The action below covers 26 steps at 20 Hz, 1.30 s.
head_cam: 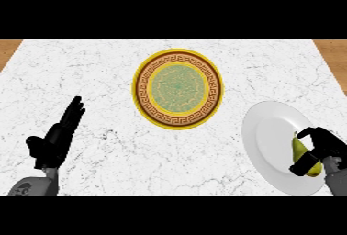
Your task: Pick the pear from the plate and place it in the plate
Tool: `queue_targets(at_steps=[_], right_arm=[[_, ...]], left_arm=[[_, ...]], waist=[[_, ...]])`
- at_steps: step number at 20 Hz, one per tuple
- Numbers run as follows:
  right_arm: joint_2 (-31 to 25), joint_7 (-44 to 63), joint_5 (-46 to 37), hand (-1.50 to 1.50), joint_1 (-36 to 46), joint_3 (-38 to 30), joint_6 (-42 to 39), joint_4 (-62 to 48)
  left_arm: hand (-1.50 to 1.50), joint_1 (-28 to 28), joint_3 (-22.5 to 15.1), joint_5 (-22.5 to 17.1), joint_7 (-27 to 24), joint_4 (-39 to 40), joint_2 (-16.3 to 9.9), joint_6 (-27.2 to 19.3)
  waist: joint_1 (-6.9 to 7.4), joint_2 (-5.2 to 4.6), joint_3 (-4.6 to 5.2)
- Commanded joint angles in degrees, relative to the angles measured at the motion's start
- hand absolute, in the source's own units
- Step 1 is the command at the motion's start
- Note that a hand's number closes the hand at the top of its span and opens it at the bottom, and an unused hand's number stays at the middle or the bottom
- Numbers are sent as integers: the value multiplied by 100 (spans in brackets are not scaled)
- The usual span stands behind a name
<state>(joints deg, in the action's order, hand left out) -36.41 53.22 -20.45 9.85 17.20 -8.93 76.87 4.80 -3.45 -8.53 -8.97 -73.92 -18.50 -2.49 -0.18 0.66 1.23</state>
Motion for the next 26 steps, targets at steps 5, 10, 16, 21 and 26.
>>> queue_targets(at_steps=[5,10,16,21,26], right_arm=[[1065,1552,-1857,150,-768,736,2014,1908],[1545,1965,-3595,150,-1235,1194,2748,2757],[2227,2606,-5559,150,-1613,1905,1941,4101],[2867,2694,-7446,150,-1750,2291,1378,4715],[3609,2747,-8898,150,-1290,2967,449,4830]], left_arm=[[0,-476,120,38,-210,21,-33,-65],[0,-428,249,-83,-70,-119,-198,49],[0,-398,213,-8,-73,-102,-51,-108],[0,-433,143,-46,41,-399,-105,40],[0,-320,124,31,-96,-82,48,-15]], waist=[[-258,100,-86],[-347,112,-90],[-345,84,-76],[-179,44,-95],[-83,-18,-92]])
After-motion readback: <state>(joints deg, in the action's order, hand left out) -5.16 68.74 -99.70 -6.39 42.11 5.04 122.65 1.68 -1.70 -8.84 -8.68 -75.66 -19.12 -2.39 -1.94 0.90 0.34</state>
